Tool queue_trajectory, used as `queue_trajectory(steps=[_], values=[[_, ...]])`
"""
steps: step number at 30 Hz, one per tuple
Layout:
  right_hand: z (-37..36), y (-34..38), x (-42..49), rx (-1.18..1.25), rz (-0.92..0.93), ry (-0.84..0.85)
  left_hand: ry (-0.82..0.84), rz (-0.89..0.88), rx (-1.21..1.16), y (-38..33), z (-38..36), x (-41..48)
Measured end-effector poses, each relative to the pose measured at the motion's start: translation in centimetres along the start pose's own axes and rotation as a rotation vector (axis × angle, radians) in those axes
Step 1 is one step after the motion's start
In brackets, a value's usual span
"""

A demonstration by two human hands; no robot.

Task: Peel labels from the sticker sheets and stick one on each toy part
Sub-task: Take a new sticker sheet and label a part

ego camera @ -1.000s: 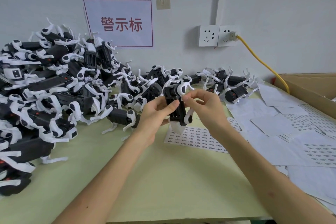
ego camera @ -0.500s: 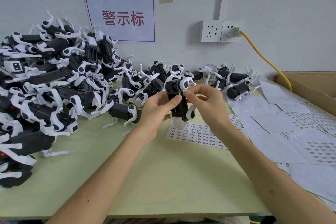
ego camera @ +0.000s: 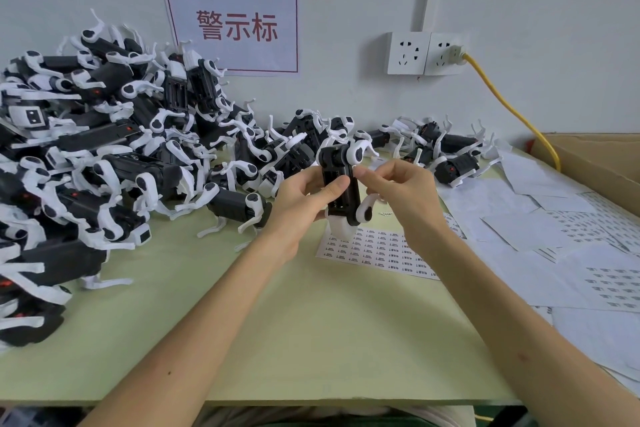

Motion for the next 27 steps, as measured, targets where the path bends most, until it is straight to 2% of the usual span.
queue_trajectory(steps=[5,12,15,27], values=[[-2.1,0.1,-0.5,0.114,-0.068,0.167,0.050,0.020,-0.027,-0.1,-0.6,-0.2],[-2.8,1.0,-0.7,0.232,-0.022,0.253,0.212,0.038,-0.077,-0.1,-1.7,-0.3],[-3.2,1.0,-0.7,0.268,-0.030,0.314,0.228,0.037,-0.104,-0.3,-1.6,-0.4],[-3.2,0.3,-0.6,0.307,-0.062,0.319,0.197,0.055,-0.126,-0.3,-1.4,-0.5]])
Point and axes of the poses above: each hand's wrist, its own x-axis towards the middle knuckle, its own z-axis out of the back of the hand, y = z × x, the point moved 9 cm from there along x, towards the middle knuckle, and after that the axes turned 12 degrees about z, right-handed, at the moved point
